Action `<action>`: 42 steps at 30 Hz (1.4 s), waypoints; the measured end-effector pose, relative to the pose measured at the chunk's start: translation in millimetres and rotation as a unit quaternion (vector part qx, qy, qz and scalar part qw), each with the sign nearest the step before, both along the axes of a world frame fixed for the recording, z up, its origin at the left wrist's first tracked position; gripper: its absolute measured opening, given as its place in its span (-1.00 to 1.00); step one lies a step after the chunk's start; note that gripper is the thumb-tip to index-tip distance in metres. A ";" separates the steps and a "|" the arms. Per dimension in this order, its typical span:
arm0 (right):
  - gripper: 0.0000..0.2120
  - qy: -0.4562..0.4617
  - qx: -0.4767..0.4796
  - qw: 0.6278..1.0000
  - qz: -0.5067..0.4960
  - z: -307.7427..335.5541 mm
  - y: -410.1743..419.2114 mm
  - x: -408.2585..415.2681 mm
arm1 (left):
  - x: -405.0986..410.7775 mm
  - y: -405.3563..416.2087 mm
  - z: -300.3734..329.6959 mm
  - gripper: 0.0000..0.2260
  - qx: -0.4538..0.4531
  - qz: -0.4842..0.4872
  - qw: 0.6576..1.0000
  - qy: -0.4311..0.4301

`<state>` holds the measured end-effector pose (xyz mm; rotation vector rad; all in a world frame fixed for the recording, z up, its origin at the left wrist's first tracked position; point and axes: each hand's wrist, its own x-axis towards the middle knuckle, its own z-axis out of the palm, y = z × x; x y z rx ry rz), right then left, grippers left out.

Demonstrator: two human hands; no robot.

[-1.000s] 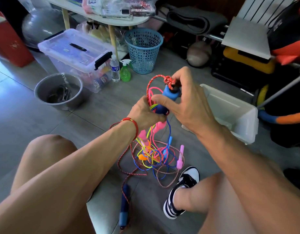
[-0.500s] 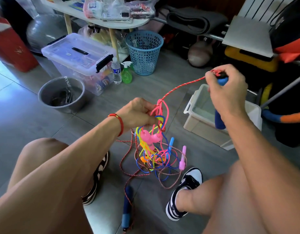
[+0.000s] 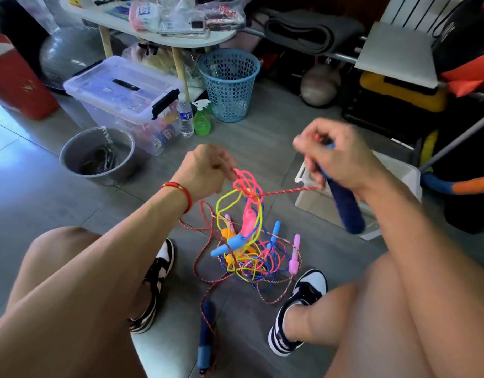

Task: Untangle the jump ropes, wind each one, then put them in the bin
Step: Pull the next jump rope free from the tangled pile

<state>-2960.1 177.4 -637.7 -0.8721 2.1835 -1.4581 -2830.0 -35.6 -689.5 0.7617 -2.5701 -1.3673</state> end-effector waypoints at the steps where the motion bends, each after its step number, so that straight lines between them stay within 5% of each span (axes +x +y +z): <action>1: -0.82 0.088 0.113 0.989 0.024 -6.8 2.4 -2.6 | 0.3 -3.6 1.8 -0.66 -0.048 0.000 0.999 0.013; 3: -0.76 0.188 0.313 0.927 0.085 -16.3 6.6 -5.7 | 5.3 -9.5 8.5 -0.67 -0.140 0.006 0.990 0.027; 6: -0.77 0.230 0.441 0.858 0.129 -28.8 9.1 -9.1 | 12.7 -27.5 11.6 -0.73 -0.258 0.041 0.964 0.043; 12: -0.94 0.214 0.470 0.852 0.080 -45.4 22.0 -24.3 | 22.0 -45.4 29.2 -0.80 -0.195 0.132 0.972 -0.017; 19: -0.94 0.221 0.470 0.854 0.001 -67.1 11.3 -28.3 | 14.5 -17.6 30.7 -0.63 -0.135 0.053 0.988 0.056; 22: -0.86 0.224 0.409 0.883 0.051 -69.3 -0.8 -23.0 | 10.7 -6.7 31.2 -0.58 -0.138 0.001 0.985 0.106; 25: -0.70 0.115 0.159 0.973 0.123 -57.7 -27.3 3.8 | 4.6 3.3 26.5 -0.58 -0.164 -0.090 0.971 0.147; 29: -0.89 0.097 0.060 0.977 0.180 -52.4 -52.5 22.1 | 1.3 11.4 26.7 -0.60 -0.183 -0.114 0.957 0.192; 33: -0.79 0.205 0.217 0.937 0.180 -72.5 -54.5 2.6 | 7.9 -11.8 40.0 -0.60 -0.105 0.092 0.962 0.233; 36: -0.71 0.158 0.322 0.918 0.168 -82.9 -48.0 -13.3 | 23.3 -49.9 48.6 -0.59 0.006 0.289 0.905 0.311; 38: -0.73 0.153 0.337 0.917 0.152 -83.2 -44.2 -24.2 | 30.7 -68.4 46.4 -0.61 -0.036 0.317 0.912 0.257; 40: -0.77 0.166 0.296 0.932 0.127 -76.6 -41.4 -31.3 | 33.8 -87.8 31.4 -0.68 -0.172 0.235 0.957 -0.003; 42: -0.83 0.171 0.209 0.955 0.123 -64.4 -39.0 -29.8 | 37.5 -86.8 20.2 -0.74 -0.270 0.120 0.926 -0.235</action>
